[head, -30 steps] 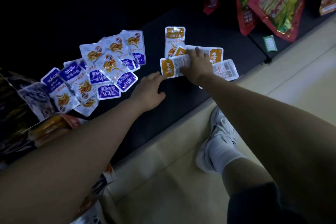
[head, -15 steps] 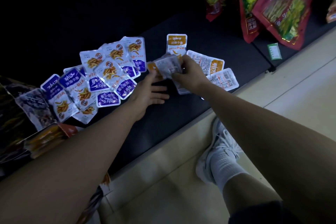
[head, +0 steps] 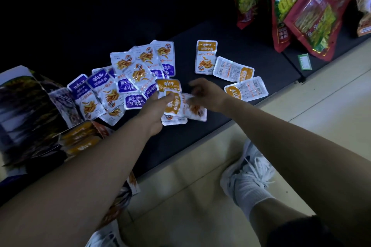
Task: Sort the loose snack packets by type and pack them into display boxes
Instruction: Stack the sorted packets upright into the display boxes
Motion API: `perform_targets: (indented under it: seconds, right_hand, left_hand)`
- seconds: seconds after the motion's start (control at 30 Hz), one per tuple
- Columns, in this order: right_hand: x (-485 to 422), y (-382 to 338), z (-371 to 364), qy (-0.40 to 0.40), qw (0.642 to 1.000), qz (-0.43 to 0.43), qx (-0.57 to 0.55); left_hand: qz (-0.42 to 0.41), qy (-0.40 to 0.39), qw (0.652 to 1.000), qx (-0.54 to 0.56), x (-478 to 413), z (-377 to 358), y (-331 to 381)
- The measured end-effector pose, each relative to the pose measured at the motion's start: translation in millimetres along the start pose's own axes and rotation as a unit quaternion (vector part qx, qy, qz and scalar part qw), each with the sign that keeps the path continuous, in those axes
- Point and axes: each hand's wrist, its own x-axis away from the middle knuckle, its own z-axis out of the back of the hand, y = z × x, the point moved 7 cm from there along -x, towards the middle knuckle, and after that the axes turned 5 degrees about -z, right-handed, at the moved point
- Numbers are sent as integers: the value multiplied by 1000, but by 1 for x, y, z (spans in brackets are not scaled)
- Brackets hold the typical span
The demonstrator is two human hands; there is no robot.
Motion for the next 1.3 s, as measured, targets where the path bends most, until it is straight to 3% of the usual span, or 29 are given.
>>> perform_targets:
  seconds: [0.07, 0.13, 0.2, 0.3, 0.4, 0.5, 0.57, 0.63, 0.7, 0.77, 0.83, 0.9, 0.97, 1.17, 1.23, 1.3]
  right_hand:
    - [2, 5, 0, -14, 998, -35, 48]
    - [6, 10, 2, -22, 999, -45, 17]
    - [9, 15, 13, 16, 992, -53, -111]
    - [13, 24, 28, 66, 944, -83, -313]
    - [12, 21, 17, -7, 935, -87, -343]
    - [13, 16, -2, -73, 952, -90, -282]
    - [13, 10, -11, -81, 963, -82, -242]
    - [9, 8, -13, -77, 976, -71, -190]
    - [4, 12, 1, -11, 992, -60, -110]
    - [2, 22, 33, 120, 991, -56, 23]
    - [5, 34, 63, 225, 946, -64, 225]
    - [8, 54, 75, 240, 902, -107, 343]
    - [8, 68, 74, 224, 892, -118, 374]
    - [-4, 50, 60, 195, 877, -34, 438]
    - [-7, 37, 54, 199, 889, -4, 412]
    - [-6, 23, 54, 216, 927, 21, 307]
  left_hand:
    - [16, 2, 1000, 6, 2, 5, -1]
    - [35, 21, 999, 13, 6, 13, -2]
    - [49, 34, 998, 21, 9, 20, -4]
    - [54, 33, 997, 41, 12, 24, -4]
    - [61, 30, 996, 55, 14, 20, -4]
    - [68, -21, 995, 75, 17, 3, -1]
    - [28, -56, 997, 44, 15, -8, 2]
    - [-21, -38, 999, -13, 9, -11, 3]
    - [-38, -5, 998, -51, 2, -11, 1]
    - [-46, 14, 995, -82, -4, -12, 0]
    - [-47, 23, 993, -109, -9, -13, -2]
    - [-45, 22, 990, -131, -11, -14, -5]
    - [-44, 26, 988, -149, -14, -12, -8]
    - [-32, 28, 988, -150, -17, -7, -12]
    - [-30, 35, 988, -146, -19, -3, -13]
    - [-27, 44, 989, -140, -19, 2, -14]
